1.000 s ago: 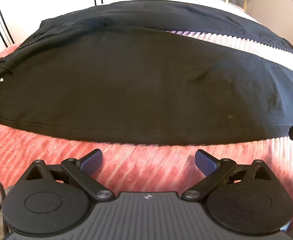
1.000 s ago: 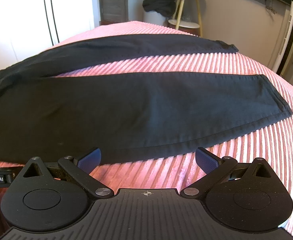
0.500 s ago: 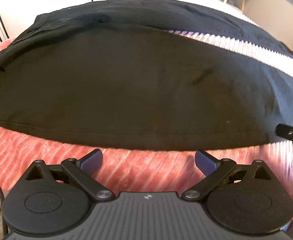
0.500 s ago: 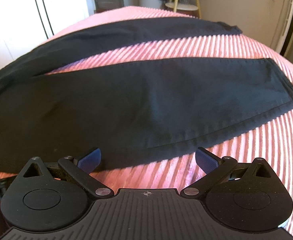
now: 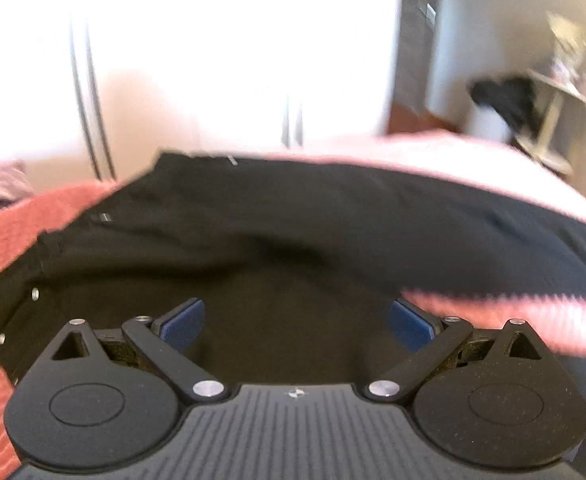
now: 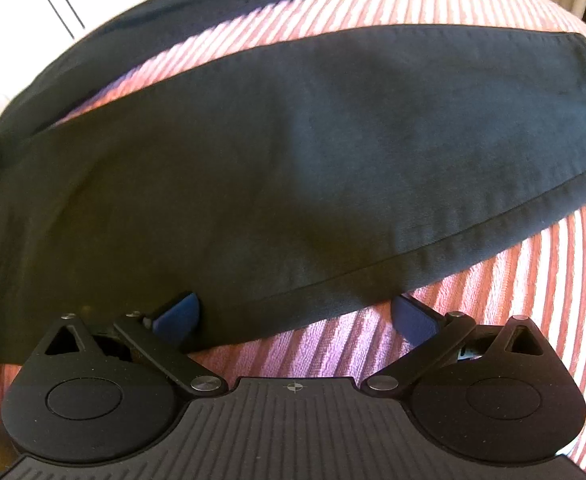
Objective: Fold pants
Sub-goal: 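Grasp the hem of the trouser leg with the right gripper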
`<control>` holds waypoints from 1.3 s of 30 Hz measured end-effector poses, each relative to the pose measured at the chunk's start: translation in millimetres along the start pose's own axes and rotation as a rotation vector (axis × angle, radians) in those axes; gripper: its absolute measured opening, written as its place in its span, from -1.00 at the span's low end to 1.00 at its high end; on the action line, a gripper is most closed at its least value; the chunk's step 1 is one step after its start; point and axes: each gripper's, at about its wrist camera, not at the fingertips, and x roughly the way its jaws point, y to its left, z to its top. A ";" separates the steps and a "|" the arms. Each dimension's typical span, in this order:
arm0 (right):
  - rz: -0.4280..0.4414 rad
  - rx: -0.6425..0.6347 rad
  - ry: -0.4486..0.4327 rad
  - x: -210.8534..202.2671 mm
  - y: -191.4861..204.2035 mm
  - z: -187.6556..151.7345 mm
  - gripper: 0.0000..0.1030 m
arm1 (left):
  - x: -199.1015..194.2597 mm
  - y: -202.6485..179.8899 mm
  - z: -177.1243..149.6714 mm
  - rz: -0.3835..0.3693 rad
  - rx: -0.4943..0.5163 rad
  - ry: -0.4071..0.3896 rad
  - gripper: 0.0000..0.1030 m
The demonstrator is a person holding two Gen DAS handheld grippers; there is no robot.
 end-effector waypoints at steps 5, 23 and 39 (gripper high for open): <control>0.084 0.137 0.024 -17.9 -11.3 85.1 0.95 | 40.5 5.7 -33.3 0.065 -0.016 -0.028 0.92; -0.070 0.398 -0.012 7.5 -79.4 181.4 0.41 | 64.3 2.2 -47.3 0.082 -0.059 -0.016 0.93; -0.296 0.373 -0.188 -38.8 -134.3 134.9 0.21 | 49.3 2.3 -42.2 -0.035 -0.074 0.027 0.92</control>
